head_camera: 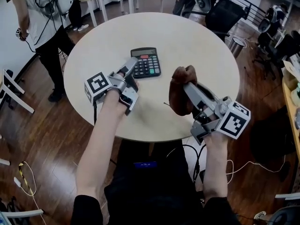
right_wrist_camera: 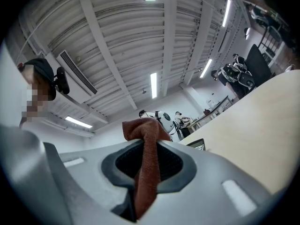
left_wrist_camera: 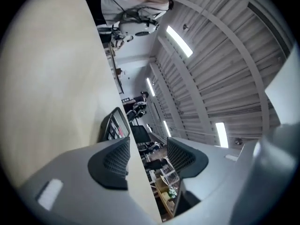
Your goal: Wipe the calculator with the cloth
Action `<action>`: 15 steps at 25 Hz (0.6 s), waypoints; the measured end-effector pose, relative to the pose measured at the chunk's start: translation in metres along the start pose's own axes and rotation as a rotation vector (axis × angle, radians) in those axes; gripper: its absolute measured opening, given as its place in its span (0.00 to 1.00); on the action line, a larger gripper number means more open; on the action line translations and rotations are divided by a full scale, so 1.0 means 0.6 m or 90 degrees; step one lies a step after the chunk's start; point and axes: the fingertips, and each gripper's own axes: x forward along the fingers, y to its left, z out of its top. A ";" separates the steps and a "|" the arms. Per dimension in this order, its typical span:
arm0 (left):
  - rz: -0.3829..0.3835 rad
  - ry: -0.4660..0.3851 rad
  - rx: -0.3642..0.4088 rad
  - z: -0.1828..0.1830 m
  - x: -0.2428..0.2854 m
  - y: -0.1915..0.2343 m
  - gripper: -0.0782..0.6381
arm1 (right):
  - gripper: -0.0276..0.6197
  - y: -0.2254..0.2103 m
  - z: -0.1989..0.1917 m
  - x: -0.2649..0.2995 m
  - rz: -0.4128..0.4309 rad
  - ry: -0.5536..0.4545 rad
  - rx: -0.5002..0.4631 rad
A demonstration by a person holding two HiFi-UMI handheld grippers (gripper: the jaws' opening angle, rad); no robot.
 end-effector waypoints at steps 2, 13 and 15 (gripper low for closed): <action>0.036 -0.032 -0.003 0.020 0.004 0.020 0.45 | 0.15 -0.004 -0.006 0.002 -0.003 0.001 -0.001; 0.002 -0.019 0.039 0.012 -0.007 -0.002 0.44 | 0.15 0.004 0.002 -0.004 0.004 0.001 -0.009; -0.043 0.042 0.067 -0.038 -0.030 -0.047 0.39 | 0.15 0.012 0.008 0.000 0.010 -0.001 -0.011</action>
